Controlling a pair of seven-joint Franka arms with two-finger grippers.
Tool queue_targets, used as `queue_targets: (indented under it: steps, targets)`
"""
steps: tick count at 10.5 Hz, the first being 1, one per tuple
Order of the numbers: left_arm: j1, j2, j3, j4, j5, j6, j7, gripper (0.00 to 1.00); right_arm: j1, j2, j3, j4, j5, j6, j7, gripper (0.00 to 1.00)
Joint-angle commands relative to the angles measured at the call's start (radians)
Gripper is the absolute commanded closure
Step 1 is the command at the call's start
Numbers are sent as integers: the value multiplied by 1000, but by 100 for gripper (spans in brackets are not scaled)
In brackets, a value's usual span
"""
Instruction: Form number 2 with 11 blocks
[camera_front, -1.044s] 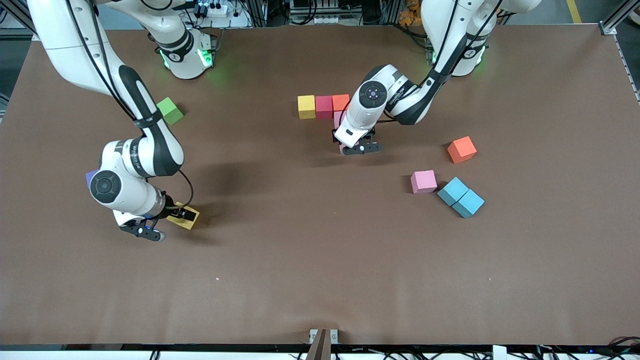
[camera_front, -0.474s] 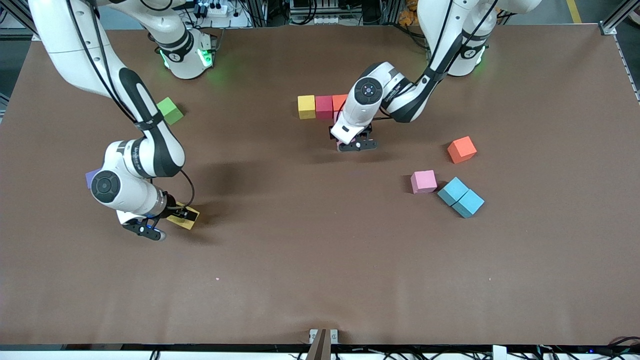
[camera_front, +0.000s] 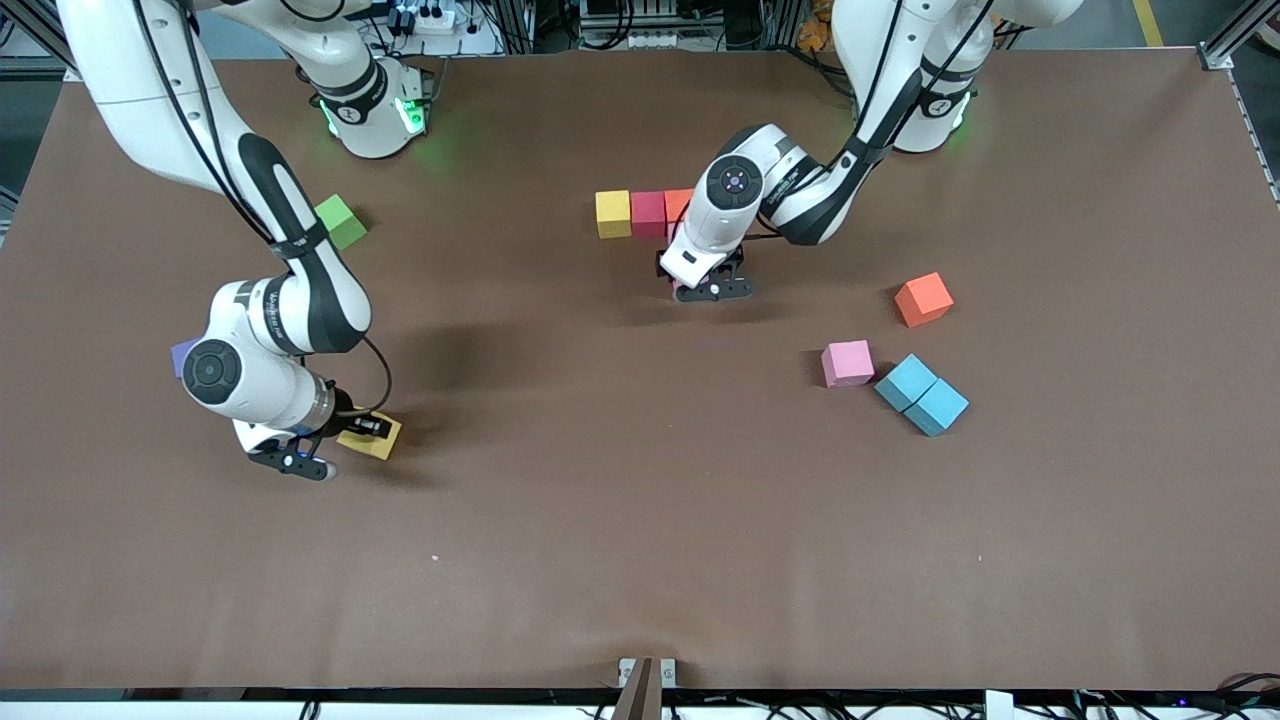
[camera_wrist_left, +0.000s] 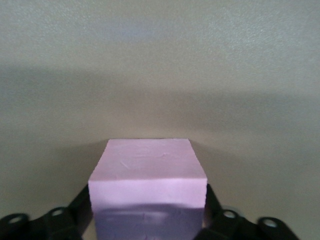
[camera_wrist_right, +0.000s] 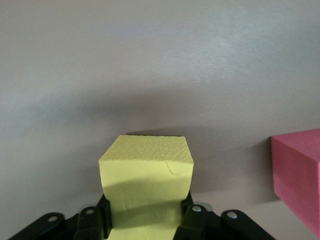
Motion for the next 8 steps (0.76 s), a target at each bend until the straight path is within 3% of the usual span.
queue_targets:
  steps: [1, 3, 6, 8]
  targets:
    - [-11, -37, 2, 29, 23, 4, -55, 0, -8, -77, 12, -14, 13, -99, -269, 79]
    - [-5, -104, -1, 73, 22, -43, -67, 0, 21, -121, 40, -15, 13, -180, -408, 71]
    - [37, -170, 25, 115, 23, -192, -32, 0, 152, -178, 43, -9, 4, -262, -529, 59]
    - [134, -192, 31, 116, 23, -244, 53, 0, 257, -180, 41, 11, 4, -293, -589, 59]
